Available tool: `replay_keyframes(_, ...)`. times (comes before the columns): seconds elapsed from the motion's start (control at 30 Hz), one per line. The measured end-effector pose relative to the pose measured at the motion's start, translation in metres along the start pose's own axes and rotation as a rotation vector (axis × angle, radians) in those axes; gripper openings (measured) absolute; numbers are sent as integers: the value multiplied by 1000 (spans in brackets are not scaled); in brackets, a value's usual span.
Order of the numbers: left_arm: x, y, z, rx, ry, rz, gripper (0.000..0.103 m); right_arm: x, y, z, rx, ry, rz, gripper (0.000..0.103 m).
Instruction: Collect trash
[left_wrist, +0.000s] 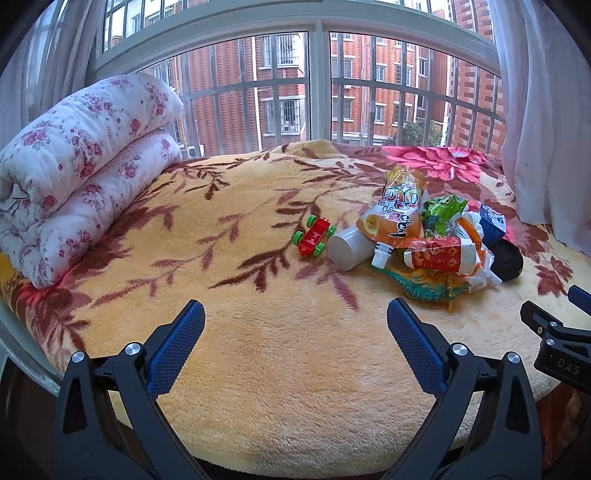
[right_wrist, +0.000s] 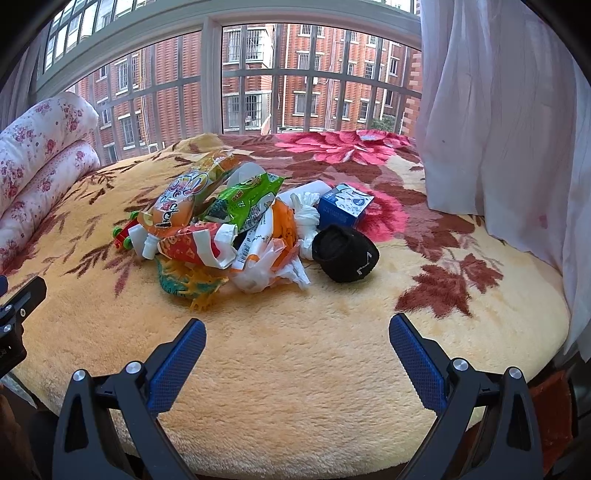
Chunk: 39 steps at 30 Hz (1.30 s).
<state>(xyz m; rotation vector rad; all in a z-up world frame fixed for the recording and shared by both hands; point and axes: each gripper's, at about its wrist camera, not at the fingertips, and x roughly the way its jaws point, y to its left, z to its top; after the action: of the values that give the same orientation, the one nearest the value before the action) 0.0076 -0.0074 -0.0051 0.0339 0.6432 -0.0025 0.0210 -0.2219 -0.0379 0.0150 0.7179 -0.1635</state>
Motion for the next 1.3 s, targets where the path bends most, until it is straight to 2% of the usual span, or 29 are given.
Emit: replay_keyframes(1.3, 1, 1, 0, 3, 8, 2, 96, -6, -2, -2, 2, -6, 5, 98)
